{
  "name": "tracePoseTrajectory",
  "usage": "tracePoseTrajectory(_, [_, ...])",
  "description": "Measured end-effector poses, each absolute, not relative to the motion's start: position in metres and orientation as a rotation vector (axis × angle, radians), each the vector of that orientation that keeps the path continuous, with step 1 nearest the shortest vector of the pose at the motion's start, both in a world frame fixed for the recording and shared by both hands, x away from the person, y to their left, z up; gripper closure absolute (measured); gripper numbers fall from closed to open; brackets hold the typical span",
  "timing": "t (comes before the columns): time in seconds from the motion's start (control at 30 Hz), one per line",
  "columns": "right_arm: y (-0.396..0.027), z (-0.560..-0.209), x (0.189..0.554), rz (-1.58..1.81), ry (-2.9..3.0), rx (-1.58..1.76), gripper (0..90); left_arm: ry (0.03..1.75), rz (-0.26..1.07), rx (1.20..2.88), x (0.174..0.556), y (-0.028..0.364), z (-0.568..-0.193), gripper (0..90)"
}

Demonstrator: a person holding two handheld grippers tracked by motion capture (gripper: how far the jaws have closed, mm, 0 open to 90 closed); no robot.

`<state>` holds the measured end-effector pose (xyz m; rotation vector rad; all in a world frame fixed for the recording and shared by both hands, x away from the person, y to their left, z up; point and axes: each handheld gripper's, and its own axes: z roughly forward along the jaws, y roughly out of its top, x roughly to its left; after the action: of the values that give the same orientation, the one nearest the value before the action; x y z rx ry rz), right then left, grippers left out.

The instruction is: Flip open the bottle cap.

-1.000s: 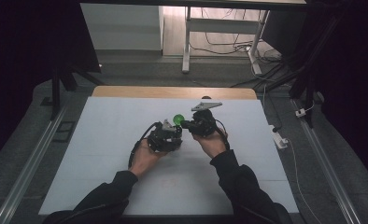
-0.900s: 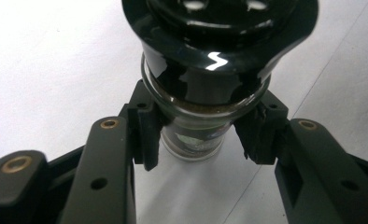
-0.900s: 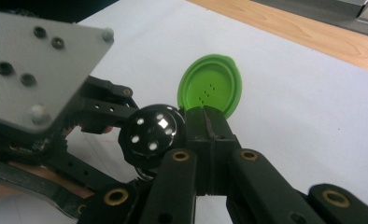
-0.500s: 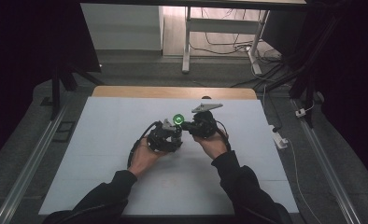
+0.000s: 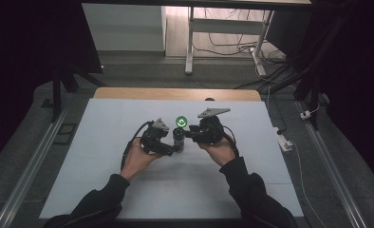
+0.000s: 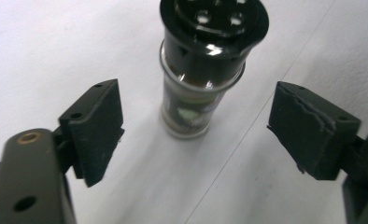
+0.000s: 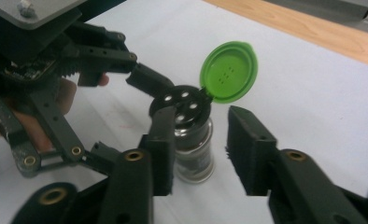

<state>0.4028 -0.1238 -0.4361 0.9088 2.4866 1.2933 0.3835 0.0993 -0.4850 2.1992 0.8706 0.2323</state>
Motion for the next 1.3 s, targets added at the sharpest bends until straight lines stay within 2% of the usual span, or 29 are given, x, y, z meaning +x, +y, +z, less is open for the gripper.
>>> tracePoseTrajectory(0.13, [-0.126, -0.435, 0.397, 1.304, 2.491, 0.909, 53.9, 0.853, 0.240, 2.228, 0.376, 0.103, -0.481, 13.1])
tracePoseTrajectory(0.33, [-0.131, -0.435, 0.389, 1.309, 2.490, 0.913, 41.3, 0.864, 0.179, 2.197, 0.366, 0.113, -0.474, 6.3])
tracePoseTrajectory(0.83, [-0.142, -0.433, 0.366, 1.293, 2.531, 0.899, 14.5, 0.882, 0.103, 2.144, 0.329, 0.153, -0.465, 1.5])
tracePoseTrajectory(1.3, [-0.161, -0.431, 0.342, 1.302, 2.534, 0.870, 3.1, 0.907, 0.102, 2.064, 0.292, 0.191, -0.458, 0.3])
